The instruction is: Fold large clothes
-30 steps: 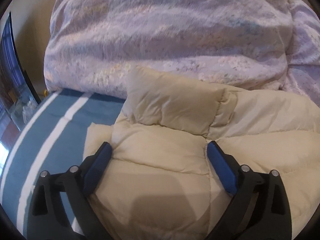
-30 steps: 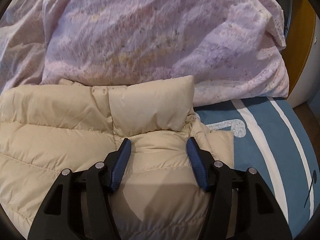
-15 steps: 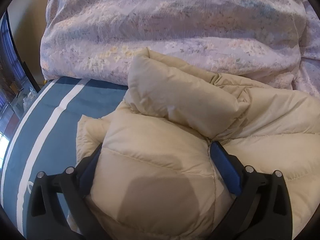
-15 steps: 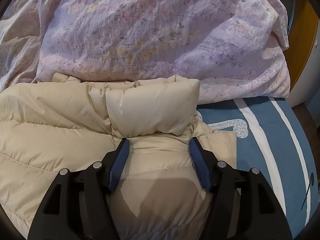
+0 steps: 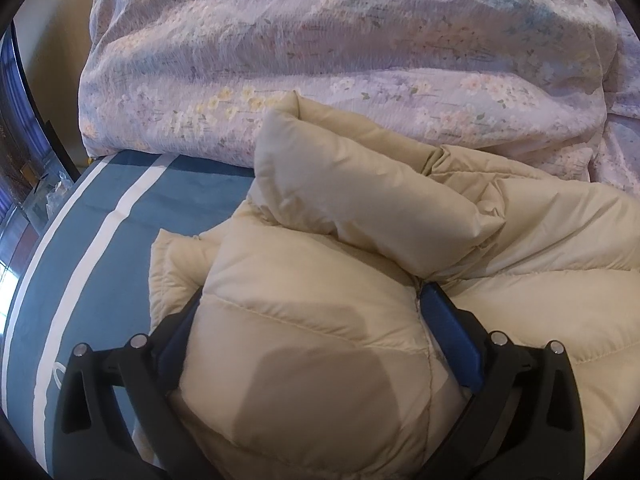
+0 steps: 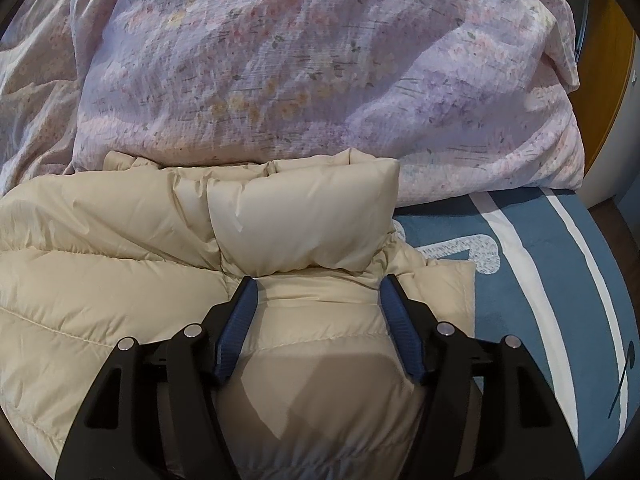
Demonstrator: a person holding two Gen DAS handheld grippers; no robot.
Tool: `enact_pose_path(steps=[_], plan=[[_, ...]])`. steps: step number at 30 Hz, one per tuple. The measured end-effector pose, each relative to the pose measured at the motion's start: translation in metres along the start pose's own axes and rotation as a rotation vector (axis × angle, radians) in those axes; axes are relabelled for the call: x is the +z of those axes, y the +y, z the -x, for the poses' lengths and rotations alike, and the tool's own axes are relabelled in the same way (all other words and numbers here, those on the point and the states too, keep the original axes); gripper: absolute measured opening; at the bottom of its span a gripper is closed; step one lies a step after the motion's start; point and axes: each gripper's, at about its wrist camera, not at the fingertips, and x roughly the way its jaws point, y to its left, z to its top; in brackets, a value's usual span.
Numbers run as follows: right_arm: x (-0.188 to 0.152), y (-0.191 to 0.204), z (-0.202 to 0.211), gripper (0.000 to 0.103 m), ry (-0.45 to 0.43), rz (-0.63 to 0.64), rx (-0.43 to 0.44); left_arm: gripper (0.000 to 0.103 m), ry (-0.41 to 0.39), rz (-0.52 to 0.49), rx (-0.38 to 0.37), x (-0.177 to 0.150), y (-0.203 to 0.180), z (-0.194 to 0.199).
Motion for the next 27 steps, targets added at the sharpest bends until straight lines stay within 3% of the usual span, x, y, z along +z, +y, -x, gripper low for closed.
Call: enact_pose_path(steps=[14,19,22,23,24,27], plan=[[0.008,-0.016,-0.007,0.067,0.005,-0.021,0.015,0.101,0.004,0.004,-0.001,0.001,-0.001,-0.002],[0.009,-0.008,-0.007,0.069,0.001,-0.006,-0.027,0.101,0.001,0.014,-0.005,0.002,0.003,-0.003],[0.010,0.003,-0.005,0.082,-0.012,0.024,-0.140,0.101,-0.005,0.016,-0.001,0.000,0.004,-0.002],[0.010,0.006,-0.003,0.095,-0.015,0.031,-0.211,0.101,-0.011,0.016,0.008,-0.001,0.005,0.001],[0.011,0.006,-0.001,0.098,-0.017,0.032,-0.244,0.101,-0.013,0.014,0.014,-0.002,0.006,0.004],[0.008,-0.005,0.015,0.098,-0.023,0.009,-0.184,0.101,-0.006,0.049,-0.036,-0.011,0.022,0.022]])
